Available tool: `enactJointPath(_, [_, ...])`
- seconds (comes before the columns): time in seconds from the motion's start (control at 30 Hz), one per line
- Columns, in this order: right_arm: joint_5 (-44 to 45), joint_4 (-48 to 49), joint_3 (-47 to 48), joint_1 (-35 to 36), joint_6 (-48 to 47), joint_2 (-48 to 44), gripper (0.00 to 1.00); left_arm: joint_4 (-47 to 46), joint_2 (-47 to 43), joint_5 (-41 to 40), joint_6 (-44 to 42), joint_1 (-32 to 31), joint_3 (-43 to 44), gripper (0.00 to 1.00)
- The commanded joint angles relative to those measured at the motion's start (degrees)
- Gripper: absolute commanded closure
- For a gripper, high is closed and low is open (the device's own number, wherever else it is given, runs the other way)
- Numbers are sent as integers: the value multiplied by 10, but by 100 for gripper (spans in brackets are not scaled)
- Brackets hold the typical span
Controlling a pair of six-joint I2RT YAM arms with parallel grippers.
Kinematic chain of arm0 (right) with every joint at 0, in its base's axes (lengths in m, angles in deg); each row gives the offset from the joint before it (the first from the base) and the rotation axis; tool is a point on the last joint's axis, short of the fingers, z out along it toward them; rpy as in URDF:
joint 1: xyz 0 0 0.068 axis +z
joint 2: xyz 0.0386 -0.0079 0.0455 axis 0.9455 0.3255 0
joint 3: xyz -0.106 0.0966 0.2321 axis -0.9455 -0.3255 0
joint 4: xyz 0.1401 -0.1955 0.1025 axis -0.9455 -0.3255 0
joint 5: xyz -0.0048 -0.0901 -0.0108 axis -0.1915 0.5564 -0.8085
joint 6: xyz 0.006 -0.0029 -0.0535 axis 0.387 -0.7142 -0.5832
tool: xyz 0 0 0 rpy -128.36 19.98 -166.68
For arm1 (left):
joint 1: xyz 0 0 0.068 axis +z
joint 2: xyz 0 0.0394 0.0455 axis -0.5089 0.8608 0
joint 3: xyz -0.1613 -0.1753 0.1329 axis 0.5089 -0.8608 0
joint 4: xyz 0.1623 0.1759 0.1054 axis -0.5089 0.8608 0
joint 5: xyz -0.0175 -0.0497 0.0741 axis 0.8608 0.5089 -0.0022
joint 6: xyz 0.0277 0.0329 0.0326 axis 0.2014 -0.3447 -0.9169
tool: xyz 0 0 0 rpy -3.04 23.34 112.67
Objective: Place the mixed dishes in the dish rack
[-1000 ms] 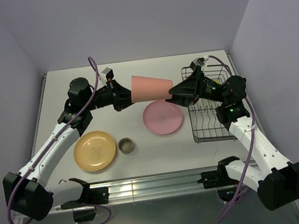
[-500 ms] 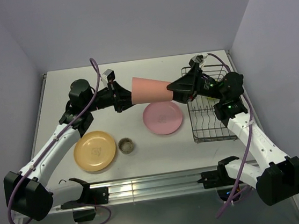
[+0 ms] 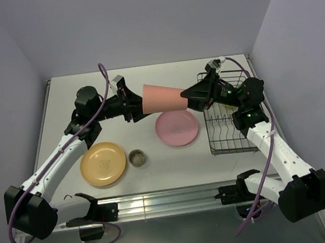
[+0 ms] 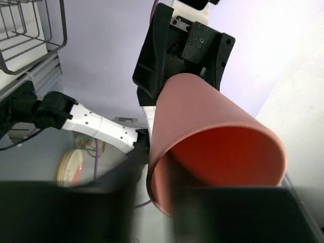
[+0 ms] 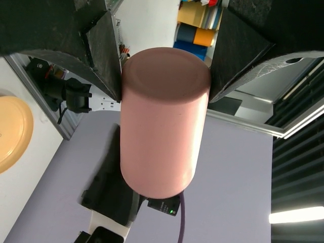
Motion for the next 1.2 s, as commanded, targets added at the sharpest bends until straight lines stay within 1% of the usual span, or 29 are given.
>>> enactJointPath(0.0, [-1, 11, 32, 6, -12, -4, 100, -10, -17, 9, -3, -2, 2, 50])
enactJointPath(0.03, [4, -11, 35, 6, -26, -7, 100, 20, -19, 2, -16, 0, 7, 10])
enactJointPath(0.07, [7, -25, 37, 5, -36, -13, 100, 100, -21, -18, -50, 5, 18, 6])
enactJointPath(0.1, [10, -44, 45, 4, -47, -15, 100, 150, -25, -29, -68, 10, 24, 3])
enactJointPath(0.13, [13, -107, 54, 1, -86, -17, 100, 195, -26, -42, -82, 18, 27, 1])
enactJointPath(0.17, [25, -154, 63, -2, -116, -23, 100, 292, -39, -61, -110, 40, 30, 1])
enactJointPath(0.2, [34, -202, 91, -8, -147, -23, 100, 341, -49, -106, -124, 55, 33, 1])
enactJointPath(0.23, [42, -302, 108, -12, -217, -23, 100, 386, -61, -136, -134, 70, 33, 1])
enactJointPath(0.27, [65, -359, 127, -17, -254, -19, 100, 462, -90, -167, -150, 102, 36, 1])
enactJointPath(0.3, [79, -408, 169, -29, -288, -15, 100, 500, -100, -228, -160, 115, 42, 1])
enactJointPath(0.33, [96, -511, 193, -37, -354, -8, 100, 536, -107, -261, -171, 123, 53, 1])
enactJointPath(0.37, [114, -565, 217, -45, -389, 10, 100, 567, -110, -292, -202, 129, 79, 1])
enactJointPath(0.4, [168, -621, 277, -51, -421, 24, 100, 603, -109, -333, -219, 129, 89, 1])
enactJointPath(0.43, [207, -742, 315, -60, -492, 42, 100, 610, -107, -345, -234, 129, 96, 1])
enactJointPath(0.47, [254, -800, 350, -61, -527, 81, 100, 612, -103, -351, -256, 129, 105, 1])
enactJointPath(0.5, [358, -849, 421, -61, -575, 101, 100, 606, -102, -350, -264, 129, 105, 1])
enactJointPath(0.53, [407, -925, 453, -61, -590, 121, 100, 599, -102, -345, -268, 129, 103, 1])
enactJointPath(0.57, [449, -952, 476, -61, -605, 153, 100, 593, -103, -341, -276, 128, 95, 2])
enactJointPath(0.6, [522, -973, 518, -61, -628, 166, 100, 593, -102, -342, -280, 127, 92, 4])
enactJointPath(0.67, [577, -1010, 549, -61, -642, 196, 100, 597, -100, -345, -300, 124, 85, 6])
enactJointPath(0.73, [629, -1028, 562, -61, -655, 215, 100, 610, -99, -361, -318, 120, 85, 8])
enactJointPath(0.83, [658, -1035, 558, -61, -663, 242, 100, 638, -92, -380, -359, 107, 88, 9])
enactJointPath(0.97, [689, -1022, 508, -60, -672, 258, 100, 655, -88, -411, -403, 93, 78, 11])
enactJointPath(1.07, [702, -990, 461, -59, -683, 258, 100, 662, -89, -428, -414, 76, 77, 11])
enactJointPath(1.17, [706, -971, 437, -58, -688, 270, 100, 663, -86, -442, -421, 62, 82, 12])
